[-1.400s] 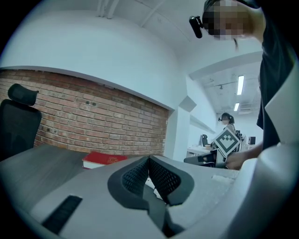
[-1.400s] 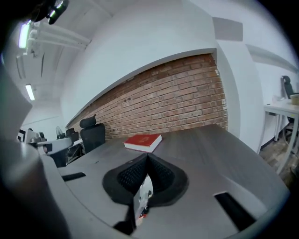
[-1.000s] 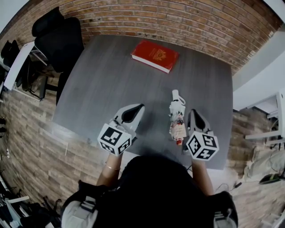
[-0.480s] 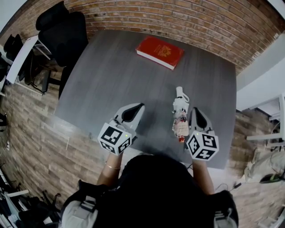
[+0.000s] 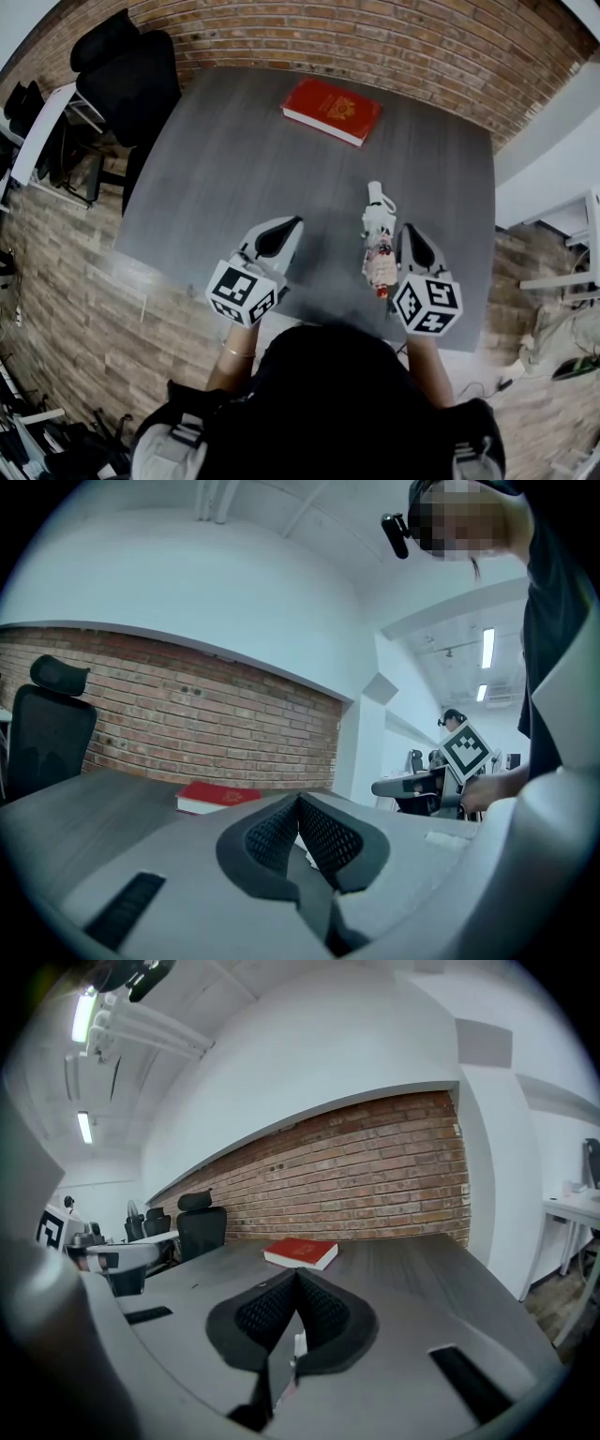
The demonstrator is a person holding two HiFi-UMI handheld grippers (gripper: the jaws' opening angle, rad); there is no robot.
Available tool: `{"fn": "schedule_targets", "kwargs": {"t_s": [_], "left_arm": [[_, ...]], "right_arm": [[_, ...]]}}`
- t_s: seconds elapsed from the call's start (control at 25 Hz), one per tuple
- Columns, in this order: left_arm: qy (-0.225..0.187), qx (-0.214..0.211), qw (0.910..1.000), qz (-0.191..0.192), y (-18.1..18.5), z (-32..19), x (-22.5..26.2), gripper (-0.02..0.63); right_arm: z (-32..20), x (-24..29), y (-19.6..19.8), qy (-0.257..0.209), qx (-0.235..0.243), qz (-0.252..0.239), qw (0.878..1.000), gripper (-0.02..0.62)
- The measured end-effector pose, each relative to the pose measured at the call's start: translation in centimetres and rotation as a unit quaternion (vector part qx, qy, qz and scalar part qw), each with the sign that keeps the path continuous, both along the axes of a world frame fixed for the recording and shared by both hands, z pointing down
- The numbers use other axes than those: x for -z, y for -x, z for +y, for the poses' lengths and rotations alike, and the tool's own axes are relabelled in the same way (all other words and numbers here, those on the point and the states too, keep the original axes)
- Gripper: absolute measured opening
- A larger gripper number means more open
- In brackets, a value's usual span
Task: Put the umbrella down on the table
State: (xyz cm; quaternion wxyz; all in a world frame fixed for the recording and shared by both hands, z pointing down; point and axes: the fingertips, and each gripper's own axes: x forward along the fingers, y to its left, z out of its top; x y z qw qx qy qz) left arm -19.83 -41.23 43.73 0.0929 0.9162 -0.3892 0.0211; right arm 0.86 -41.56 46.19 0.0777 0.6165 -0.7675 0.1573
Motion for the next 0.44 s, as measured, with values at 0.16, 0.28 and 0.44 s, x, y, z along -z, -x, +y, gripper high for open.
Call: {"fn": "schedule_targets", "kwargs": {"t_s": [0.16, 0.28, 0.44], "left_arm": [[0.000, -0.003, 1.0000, 0.002, -0.10, 0.01, 0.15, 0.002], [0.004, -0.003, 1.0000, 0.002, -0.20, 0.04, 0.07, 0.002], [-0.001, -0.004, 1.0000, 0.002, -0.16, 0.06, 0.10, 0.002]], "right_arm": [[0.08, 0.14, -0.13, 0.002, -0.003, 0.005, 1.000, -0.005], [0.12, 0.18, -0.19, 0.001, -0.002, 0.006, 1.000, -0.005], [0.24, 0.36, -0.12, 0.001, -0.002, 0.003, 1.000, -0.005]]}}
